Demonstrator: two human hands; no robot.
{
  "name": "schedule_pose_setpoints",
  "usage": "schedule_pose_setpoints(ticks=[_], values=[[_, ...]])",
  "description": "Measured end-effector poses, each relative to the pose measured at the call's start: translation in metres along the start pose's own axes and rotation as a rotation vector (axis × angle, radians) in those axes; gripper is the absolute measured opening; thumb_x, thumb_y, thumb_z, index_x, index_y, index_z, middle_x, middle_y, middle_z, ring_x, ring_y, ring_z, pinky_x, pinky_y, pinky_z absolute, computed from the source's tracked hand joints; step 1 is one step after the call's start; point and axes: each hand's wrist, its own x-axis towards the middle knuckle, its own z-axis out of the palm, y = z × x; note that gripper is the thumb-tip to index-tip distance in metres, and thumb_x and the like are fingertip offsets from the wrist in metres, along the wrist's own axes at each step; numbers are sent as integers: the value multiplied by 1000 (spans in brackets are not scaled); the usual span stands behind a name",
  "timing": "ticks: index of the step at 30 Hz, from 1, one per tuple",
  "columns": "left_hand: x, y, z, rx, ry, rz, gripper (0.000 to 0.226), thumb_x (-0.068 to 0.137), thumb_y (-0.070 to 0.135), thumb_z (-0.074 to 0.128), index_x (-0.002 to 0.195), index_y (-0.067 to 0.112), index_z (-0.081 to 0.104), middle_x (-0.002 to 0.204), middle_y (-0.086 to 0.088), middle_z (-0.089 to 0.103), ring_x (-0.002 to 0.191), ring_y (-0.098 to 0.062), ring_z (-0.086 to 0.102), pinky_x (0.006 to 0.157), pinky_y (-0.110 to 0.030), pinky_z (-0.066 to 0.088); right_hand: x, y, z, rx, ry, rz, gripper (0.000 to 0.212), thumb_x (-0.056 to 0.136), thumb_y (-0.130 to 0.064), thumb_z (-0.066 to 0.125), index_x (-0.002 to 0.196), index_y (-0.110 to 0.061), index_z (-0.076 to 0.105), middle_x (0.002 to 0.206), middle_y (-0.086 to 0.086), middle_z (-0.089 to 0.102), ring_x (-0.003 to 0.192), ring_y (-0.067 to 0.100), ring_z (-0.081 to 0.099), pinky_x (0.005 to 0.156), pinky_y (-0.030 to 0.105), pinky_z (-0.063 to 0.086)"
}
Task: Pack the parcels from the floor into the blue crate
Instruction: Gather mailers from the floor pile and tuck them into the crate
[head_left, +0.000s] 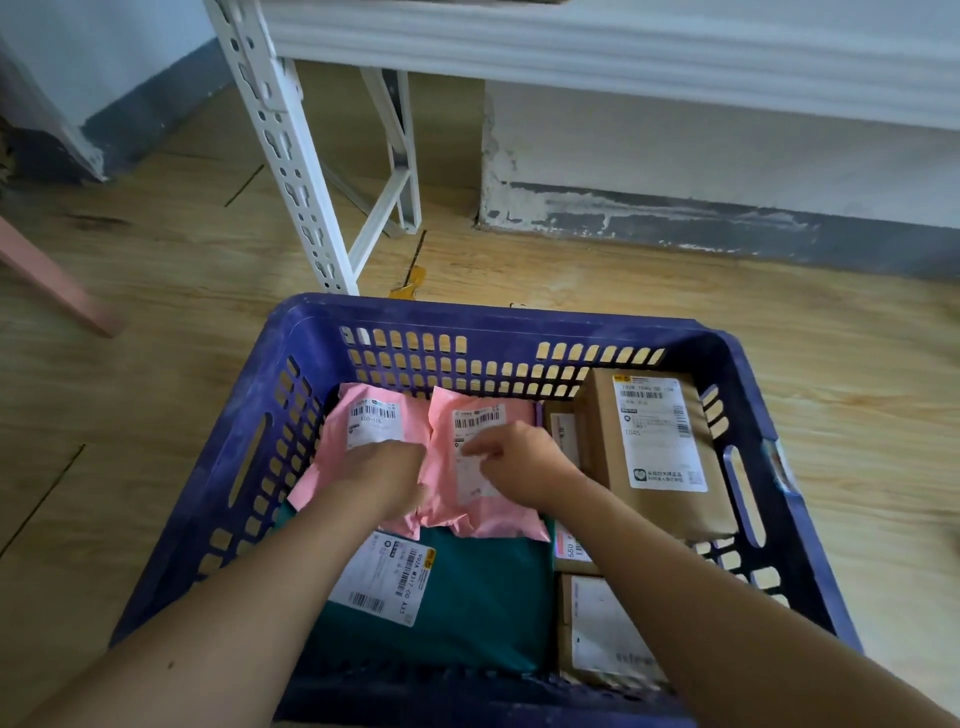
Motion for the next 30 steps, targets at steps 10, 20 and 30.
schedule_pose_setpoints(ticks=[10,20,30], values=[[-19,69,-78,-103,454,186,14,91,26,50,99,22,60,102,3,63,92,-21,59,67,-29,40,-43,20,-72,13,380,-1,36,88,-5,46,111,-20,69,115,-1,68,108,17,60,93,30,49],[48,121,-106,-207,818,261,11,89,22,57,98,23,63,97,9,61,76,-11,54,50,-19,33,8,60,-133,-17,639,-154,32,86,-4,46,99,-17,72,100,2,72,93,24,64,81,38,53],[48,155,-137,-227,706,236,14,86,15,58,95,23,64,95,9,61,80,-14,59,57,-25,36,-17,68,-164,91,590,-12,33,83,-2,45,94,-16,72,92,1,72,85,23,63,72,34,51]])
